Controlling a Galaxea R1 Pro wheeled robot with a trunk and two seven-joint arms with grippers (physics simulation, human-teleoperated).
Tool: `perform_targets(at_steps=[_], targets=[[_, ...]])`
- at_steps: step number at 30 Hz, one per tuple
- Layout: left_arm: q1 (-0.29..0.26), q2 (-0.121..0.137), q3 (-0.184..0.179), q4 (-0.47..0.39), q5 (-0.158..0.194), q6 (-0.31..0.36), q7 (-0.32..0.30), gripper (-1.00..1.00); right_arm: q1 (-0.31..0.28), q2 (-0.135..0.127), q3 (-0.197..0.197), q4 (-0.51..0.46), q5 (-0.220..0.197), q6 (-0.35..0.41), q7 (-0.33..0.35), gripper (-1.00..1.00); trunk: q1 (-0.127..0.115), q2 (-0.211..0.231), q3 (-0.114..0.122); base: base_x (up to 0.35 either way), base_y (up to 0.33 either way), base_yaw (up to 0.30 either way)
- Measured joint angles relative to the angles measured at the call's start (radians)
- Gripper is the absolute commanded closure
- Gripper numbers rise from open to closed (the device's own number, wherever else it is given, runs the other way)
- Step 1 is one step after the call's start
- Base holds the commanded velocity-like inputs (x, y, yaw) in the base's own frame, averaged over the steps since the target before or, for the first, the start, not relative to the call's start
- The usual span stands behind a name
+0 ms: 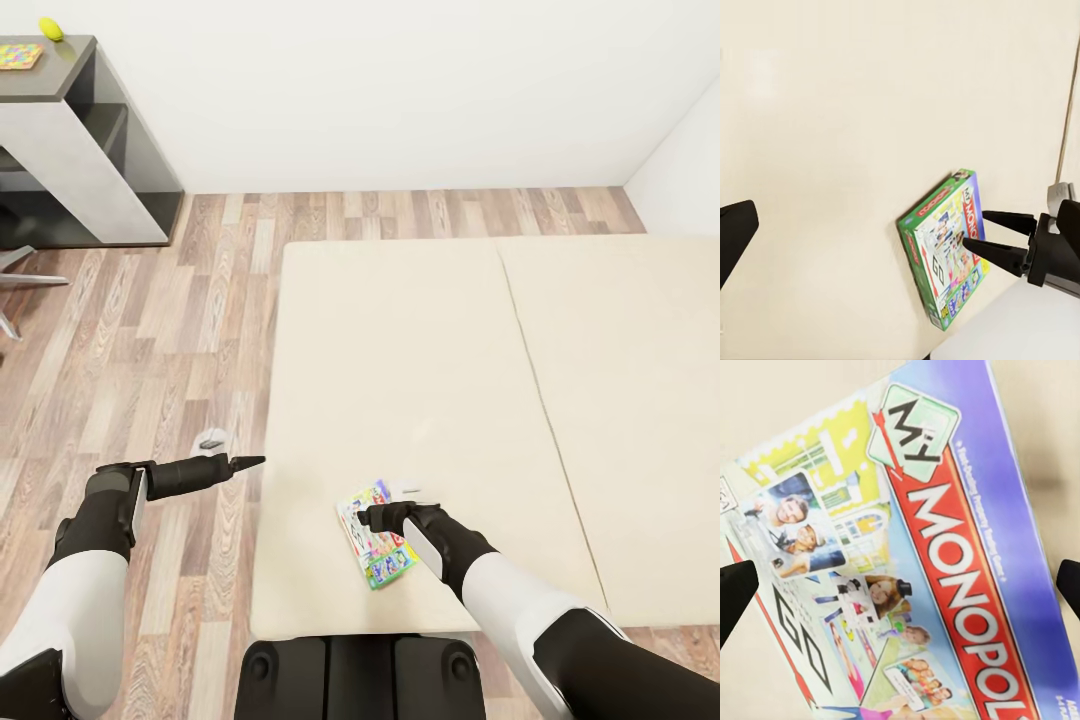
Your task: Put all the toys in the child's room - the three board games (two on the bed and one on the table), the two jigsaw puzzles on the table, and the tennis ball on the table - inside the toy box on the table in the child's room.
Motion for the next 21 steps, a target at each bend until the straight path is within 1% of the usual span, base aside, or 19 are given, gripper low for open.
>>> perform_targets(at_steps=[10, 21], targets=[[0.0, 0.0, 0.0, 0.0, 0.0, 0.0, 0.0, -1.0, 0.0, 0.0, -0.001, 0.0, 0.001, 0.0, 0.0, -1.0, 0.0, 0.0, 0.0, 0.0, 0.16, 0.0], [0.0, 0.0, 0.0, 0.0, 0.001, 0.0, 0.0, -1.0, 0.0, 0.0, 0.001, 0.0, 0.0, 0.0, 0.0, -1.0, 0.0, 0.0, 0.0, 0.0, 0.027, 0.0]])
